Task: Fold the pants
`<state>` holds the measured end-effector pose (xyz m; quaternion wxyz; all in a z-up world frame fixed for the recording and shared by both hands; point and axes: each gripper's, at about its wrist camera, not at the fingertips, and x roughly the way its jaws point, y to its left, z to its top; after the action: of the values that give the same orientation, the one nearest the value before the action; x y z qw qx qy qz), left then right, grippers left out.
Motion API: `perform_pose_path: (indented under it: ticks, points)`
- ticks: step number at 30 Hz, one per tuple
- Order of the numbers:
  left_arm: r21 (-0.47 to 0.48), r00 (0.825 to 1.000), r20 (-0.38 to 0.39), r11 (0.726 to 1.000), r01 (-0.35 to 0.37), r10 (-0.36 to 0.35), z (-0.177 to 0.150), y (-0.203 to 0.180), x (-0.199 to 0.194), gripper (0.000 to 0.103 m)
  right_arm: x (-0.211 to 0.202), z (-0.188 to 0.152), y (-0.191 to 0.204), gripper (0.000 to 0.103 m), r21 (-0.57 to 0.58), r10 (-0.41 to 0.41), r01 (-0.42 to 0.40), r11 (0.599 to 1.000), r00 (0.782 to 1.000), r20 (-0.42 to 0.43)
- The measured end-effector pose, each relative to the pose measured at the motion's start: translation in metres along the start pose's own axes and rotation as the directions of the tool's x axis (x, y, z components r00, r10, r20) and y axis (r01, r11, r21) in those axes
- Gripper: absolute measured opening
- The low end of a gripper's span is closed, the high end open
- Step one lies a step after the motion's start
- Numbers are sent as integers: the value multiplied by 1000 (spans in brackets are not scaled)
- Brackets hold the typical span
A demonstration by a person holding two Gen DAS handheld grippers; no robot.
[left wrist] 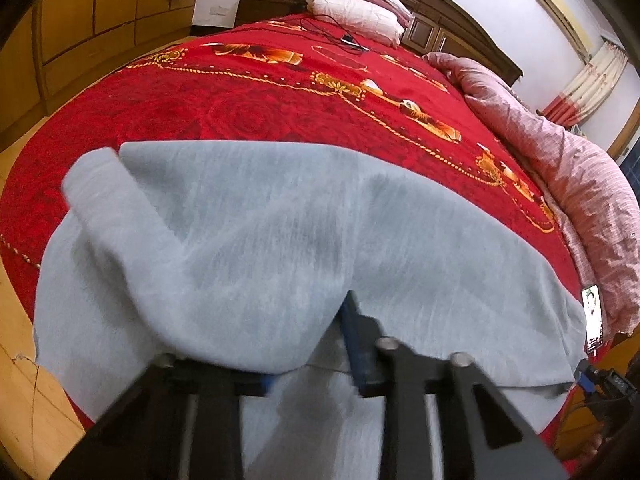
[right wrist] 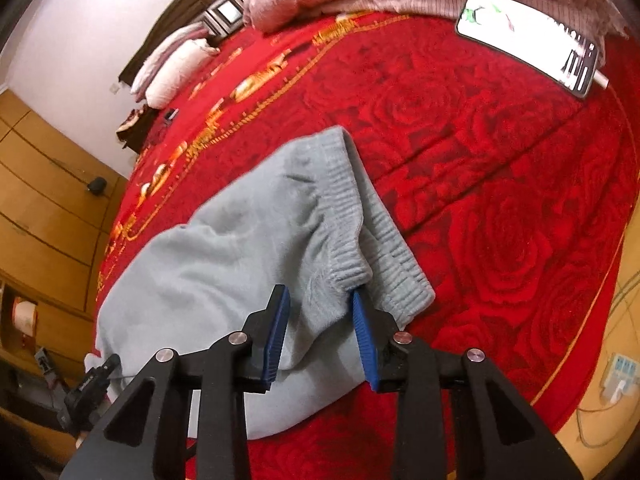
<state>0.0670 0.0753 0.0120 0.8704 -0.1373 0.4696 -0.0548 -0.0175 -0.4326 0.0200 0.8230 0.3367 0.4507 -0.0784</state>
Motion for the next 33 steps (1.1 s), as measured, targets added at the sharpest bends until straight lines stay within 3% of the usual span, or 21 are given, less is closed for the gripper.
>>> perform_pose_path:
  ticks: [2,4,12,17,21,28,33]
  points:
    - [-1,1000,4,1000,17,-17,1,-1,-4,7,3,2,-1,16,-15,-4,4,1000,1000,-8]
    - [12,1000,22,1000,19,-19,1,-2,-11,4,1,4,-1,12,-39,10,-10,999,1000,-2]
    - [14,991,102,996,82,-83,4,-4,-68,3,-48,26,8,9,-95,122,-113,989,988,92]
    - [21,987,119,994,105,-106,-4,2,-101,3,-71,24,8,9,-116,161,-149,982,981,106]
    - [32,994,65,996,86,-88,-24,7,-99,3,-67,8,-3,9,-117,130,-122,986,989,68]
    - [83,998,-66,997,1,5,-60,10,-61,3,-33,-13,-31,9,-94,34,-35,995,999,-10]
    - [105,995,-93,994,-38,48,-70,13,-47,6,-13,-18,-31,11,-130,-53,48,990,998,-31]
